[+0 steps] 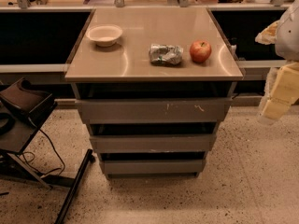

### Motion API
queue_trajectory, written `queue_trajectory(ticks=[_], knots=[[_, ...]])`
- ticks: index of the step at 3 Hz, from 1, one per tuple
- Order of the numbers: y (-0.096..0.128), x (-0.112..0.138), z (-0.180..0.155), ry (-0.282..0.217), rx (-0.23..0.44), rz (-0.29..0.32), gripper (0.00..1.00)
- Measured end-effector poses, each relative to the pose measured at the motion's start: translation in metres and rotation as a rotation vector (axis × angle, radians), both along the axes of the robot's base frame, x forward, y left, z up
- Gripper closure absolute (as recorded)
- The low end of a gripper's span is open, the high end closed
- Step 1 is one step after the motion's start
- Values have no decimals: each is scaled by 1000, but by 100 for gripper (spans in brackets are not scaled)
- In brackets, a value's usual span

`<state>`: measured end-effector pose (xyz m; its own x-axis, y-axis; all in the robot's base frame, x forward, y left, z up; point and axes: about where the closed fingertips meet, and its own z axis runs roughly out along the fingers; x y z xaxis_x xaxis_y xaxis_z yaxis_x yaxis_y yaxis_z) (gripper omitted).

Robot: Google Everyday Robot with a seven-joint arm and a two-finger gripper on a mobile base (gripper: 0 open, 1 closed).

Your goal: Open top drawer

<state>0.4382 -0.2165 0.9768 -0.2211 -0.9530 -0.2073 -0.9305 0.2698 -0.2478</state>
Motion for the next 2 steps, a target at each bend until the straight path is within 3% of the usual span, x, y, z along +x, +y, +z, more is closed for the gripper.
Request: queue_trajectory(ticks=[2], knots=[[6,1,-10,-12,11,6,0]])
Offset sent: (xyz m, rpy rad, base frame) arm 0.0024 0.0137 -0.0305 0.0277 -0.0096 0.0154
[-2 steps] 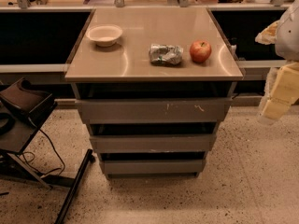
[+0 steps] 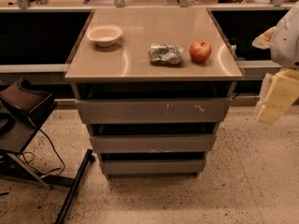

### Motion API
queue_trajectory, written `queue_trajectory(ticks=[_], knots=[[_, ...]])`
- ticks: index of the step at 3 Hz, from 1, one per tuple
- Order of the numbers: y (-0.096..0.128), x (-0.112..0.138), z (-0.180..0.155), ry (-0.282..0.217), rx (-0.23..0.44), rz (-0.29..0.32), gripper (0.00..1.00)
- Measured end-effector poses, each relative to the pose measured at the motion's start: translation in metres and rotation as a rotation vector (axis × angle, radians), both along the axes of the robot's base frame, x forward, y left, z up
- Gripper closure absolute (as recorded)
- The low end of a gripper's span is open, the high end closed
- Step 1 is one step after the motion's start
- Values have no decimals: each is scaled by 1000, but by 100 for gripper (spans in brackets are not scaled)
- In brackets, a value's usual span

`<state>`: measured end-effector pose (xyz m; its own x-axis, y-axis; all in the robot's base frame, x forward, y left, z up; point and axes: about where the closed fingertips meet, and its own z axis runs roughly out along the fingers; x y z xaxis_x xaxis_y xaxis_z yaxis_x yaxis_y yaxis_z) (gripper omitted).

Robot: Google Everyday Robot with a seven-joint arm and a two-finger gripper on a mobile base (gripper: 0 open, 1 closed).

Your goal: Open top drawer

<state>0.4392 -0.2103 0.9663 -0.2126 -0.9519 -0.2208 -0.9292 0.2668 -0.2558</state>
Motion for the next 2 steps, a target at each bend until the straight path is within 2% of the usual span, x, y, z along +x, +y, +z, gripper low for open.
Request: queue_trajectory(ticks=[2], knots=[[51,10,-78,85,112,87,0]])
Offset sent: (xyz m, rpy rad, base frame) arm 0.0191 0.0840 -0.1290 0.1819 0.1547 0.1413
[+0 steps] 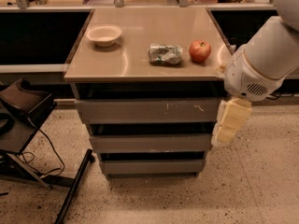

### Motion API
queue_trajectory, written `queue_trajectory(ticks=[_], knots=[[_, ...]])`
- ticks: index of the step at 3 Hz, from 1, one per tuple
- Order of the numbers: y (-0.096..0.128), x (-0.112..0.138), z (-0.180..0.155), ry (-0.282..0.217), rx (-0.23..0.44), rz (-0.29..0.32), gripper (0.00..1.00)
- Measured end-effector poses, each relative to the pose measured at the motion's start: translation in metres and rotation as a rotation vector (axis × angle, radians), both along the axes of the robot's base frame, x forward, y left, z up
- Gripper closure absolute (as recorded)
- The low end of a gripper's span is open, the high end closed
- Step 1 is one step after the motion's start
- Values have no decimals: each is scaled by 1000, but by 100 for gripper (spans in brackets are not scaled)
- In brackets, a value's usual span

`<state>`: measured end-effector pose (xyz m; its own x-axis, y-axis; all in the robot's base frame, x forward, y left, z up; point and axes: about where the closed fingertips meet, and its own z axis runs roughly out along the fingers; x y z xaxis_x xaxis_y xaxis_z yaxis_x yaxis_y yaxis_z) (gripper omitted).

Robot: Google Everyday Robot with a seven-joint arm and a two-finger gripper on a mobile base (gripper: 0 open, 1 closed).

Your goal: Open top drawer

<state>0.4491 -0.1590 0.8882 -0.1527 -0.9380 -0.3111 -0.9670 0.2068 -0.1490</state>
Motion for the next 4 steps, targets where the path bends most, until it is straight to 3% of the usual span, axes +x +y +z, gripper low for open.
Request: queue_trajectory(ticks=[1,2,3,4], knots=[[26,9,-45,69,8,42,0],[26,9,-45,68,9,42,0],[29,25,-62,19,30,29,0],[34,64,-81,-86,46,16,0]])
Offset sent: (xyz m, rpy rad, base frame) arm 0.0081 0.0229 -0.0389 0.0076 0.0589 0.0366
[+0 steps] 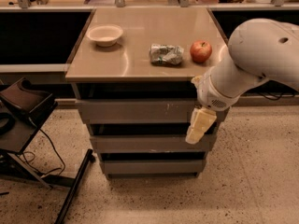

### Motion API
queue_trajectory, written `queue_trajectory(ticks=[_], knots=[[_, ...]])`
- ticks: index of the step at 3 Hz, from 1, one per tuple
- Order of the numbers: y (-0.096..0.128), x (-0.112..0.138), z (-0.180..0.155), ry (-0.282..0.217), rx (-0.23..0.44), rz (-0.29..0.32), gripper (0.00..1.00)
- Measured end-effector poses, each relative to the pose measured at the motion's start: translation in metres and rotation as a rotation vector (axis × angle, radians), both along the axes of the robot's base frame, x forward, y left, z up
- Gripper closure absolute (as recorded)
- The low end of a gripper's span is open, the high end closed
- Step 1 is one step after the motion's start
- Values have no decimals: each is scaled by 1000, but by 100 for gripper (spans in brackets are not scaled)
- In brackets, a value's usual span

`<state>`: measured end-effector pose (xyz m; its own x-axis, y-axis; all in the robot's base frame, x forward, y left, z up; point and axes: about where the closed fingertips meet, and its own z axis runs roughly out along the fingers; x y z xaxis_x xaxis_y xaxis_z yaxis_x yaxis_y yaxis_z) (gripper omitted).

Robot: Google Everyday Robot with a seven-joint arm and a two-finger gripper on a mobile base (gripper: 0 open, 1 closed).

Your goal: Open top drawer

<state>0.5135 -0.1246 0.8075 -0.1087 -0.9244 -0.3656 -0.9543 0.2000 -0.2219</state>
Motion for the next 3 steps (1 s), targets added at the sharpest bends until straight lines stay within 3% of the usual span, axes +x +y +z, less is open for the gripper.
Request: queue_trajectory(ticks=[1,2,3], knots=[[2,8,4,-34,11,-8,0],[2,8,4,-35,11,-8,0],[4,23,-12,-65,-4,-32,0]])
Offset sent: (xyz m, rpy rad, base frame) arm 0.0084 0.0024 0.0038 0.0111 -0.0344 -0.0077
